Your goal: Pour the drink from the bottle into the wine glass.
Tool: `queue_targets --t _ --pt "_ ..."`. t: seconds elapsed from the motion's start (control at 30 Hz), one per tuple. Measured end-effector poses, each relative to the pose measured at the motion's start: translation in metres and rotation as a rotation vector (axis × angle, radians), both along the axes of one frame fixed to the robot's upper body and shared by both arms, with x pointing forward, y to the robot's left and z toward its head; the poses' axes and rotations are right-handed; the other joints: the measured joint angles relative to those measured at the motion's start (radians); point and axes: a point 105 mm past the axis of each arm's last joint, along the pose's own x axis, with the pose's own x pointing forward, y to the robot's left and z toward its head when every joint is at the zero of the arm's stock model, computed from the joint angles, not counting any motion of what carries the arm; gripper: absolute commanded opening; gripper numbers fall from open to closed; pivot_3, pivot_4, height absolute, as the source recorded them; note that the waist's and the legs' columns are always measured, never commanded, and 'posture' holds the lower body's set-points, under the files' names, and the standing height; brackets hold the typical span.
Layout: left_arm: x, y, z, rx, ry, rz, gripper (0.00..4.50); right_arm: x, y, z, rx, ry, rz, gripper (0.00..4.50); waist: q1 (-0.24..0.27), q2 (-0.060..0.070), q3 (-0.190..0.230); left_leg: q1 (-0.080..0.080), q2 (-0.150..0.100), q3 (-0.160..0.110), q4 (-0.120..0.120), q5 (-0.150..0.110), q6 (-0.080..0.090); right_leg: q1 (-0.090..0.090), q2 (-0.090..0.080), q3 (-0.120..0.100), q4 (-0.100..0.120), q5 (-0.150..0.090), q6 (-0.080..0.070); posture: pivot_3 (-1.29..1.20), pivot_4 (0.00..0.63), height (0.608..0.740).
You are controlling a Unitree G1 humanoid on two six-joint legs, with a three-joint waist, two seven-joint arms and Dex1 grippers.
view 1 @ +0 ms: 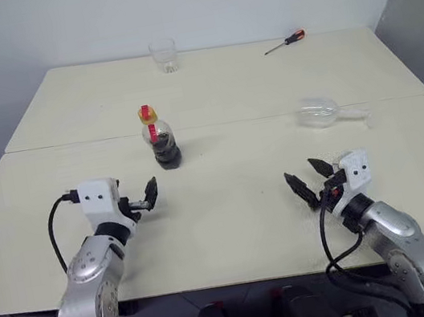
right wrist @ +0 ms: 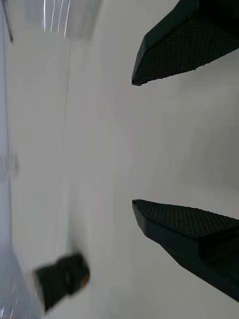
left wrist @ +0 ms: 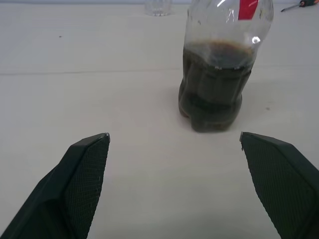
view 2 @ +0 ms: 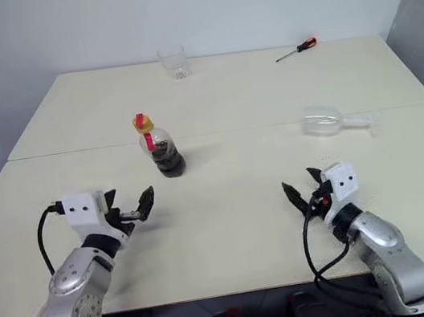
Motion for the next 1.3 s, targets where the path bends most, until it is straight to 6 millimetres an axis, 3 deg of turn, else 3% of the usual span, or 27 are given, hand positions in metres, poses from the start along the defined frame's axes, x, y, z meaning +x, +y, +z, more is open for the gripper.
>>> queue_targets --t 0.23,0.33,0.5,0.67,1.0,1.23,1.3 --pt "0.022 0.000 0.011 0.009 -0.041 -0.030 4.45 -0.023 0.026 0.034 0.006 -0.074 0.396 3.92 0.000 -0.001 0.000 -0.001 0.000 -0.001 0.000 0.000 0.000 0.000 0.000 -0.001 0.000 0.000 0.000 0.00 0.150 0.740" --pt "0.030 -0.010 0.012 0.034 -0.058 -0.065 4.45 -0.025 0.034 0.050 0.038 -0.123 0.469 3.92 0.000 -0.001 0.000 -0.001 0.000 -0.001 0.000 0.000 0.000 0.000 0.000 -0.001 0.000 0.002 -0.003 0.00 0.150 0.740" --pt "0.046 -0.024 0.007 0.022 -0.062 -0.101 4.45 -0.031 0.046 0.053 0.053 -0.134 0.553 3.92 0.001 -0.001 0.000 -0.001 -0.001 -0.001 0.001 0.000 0.000 0.000 0.000 -0.001 0.000 0.003 -0.004 0.00 0.150 0.740" --pt "0.066 -0.029 0.015 0.020 -0.104 -0.099 4.45 -0.030 0.054 0.059 0.064 -0.157 0.578 3.92 0.001 -0.001 0.000 -0.001 -0.001 -0.002 0.001 0.000 0.000 0.000 0.000 -0.002 0.000 0.003 -0.004 0.00 0.150 0.740" --pt "0.106 -0.036 0.013 0.020 -0.109 -0.106 4.45 -0.019 0.059 0.069 0.103 -0.179 0.542 3.92 0.001 -0.001 0.000 -0.002 -0.001 -0.002 0.001 0.000 0.000 0.000 0.000 -0.002 0.000 0.003 -0.004 0.00 0.150 0.740" --pt "0.119 -0.043 0.003 0.013 -0.110 -0.125 4.45 -0.016 0.060 0.072 0.106 -0.183 0.526 3.92 0.001 -0.001 0.000 -0.002 -0.002 -0.002 0.001 0.000 0.000 0.000 0.001 -0.003 0.000 0.003 -0.004 0.00 0.150 0.740" --pt "0.120 -0.045 0.001 0.011 -0.113 -0.135 4.07 -0.016 0.061 0.073 0.105 -0.185 0.521 3.92 0.001 -0.001 0.000 -0.002 -0.001 -0.002 0.001 0.000 0.000 0.000 0.001 -0.003 0.000 0.003 -0.004 0.00 0.150 0.740"
